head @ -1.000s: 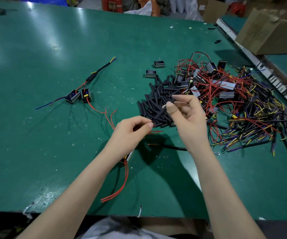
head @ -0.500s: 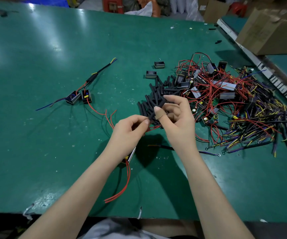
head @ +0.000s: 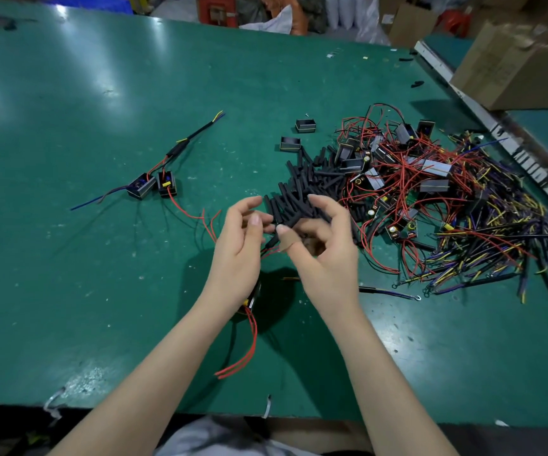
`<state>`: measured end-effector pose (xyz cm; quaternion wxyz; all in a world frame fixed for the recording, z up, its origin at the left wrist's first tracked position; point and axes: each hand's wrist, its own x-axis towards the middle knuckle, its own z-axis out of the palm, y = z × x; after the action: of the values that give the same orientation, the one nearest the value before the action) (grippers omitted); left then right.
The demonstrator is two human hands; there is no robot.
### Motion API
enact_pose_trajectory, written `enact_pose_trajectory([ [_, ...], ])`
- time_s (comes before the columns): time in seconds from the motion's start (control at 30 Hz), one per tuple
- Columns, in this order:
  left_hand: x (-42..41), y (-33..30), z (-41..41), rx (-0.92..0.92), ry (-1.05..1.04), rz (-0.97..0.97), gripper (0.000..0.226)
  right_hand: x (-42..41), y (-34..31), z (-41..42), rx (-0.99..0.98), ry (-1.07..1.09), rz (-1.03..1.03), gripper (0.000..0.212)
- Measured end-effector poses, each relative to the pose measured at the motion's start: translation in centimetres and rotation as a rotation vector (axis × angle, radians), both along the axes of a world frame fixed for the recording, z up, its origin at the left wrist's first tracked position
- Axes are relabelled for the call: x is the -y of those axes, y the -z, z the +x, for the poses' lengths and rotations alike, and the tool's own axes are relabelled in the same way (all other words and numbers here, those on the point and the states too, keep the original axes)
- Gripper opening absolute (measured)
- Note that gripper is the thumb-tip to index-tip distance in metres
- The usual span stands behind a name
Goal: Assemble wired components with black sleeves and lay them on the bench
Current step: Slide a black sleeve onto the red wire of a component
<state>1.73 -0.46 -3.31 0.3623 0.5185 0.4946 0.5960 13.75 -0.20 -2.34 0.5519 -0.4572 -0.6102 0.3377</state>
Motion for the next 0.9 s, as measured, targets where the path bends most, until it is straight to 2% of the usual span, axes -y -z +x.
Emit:
enact_pose_trajectory([
  [0.13,0.3,-0.3,0.1,0.069,-0.021,-0.007,0.022,0.4,0.4,-0.5,-0.006,-0.024,-0.073,0.039],
  [0.23,0.3,-0.5,-0.1,0.08,-0.003,-0.013,0.019,0.1,0.4,-0.1,-0.127,-0.042,-0.177,0.038],
  [0.37,0.2,-0.5,-0.2,0.056,0.081,-0.069,0.021,0.1,0.4,0.1,-0.171,-0.07,-0.218,0.025],
  [0.47,0.1,-1.0,-0.7,-0.066,0.142,-0.121,0.018,0.0,0.1,0.4,-0.136,-0.081,-0.178,0.022],
  [0.6,-0.7,-1.9,-2.7,-0.488,0.321,-0.206,0.011,-1.2,-1.2,1.6,-0.045,-0.082,-0.108,0.027],
  [0.67,-0.9,-2.2,-3.6,-0.591,0.35,-0.24,0.013,-1.9,-1.7,2.0,-0.064,-0.096,-0.118,0.025],
  [0.8,-0.2,-2.1,-3.6,-0.437,0.256,-0.24,0.015,-2.4,-2.1,1.5,-0.161,-0.175,-0.227,0.018],
  [0.9,0.4,-1.4,-2.2,-0.298,0.146,-0.279,0.013,-2.9,-2.9,1.3,-0.042,-0.178,-0.18,0.016],
])
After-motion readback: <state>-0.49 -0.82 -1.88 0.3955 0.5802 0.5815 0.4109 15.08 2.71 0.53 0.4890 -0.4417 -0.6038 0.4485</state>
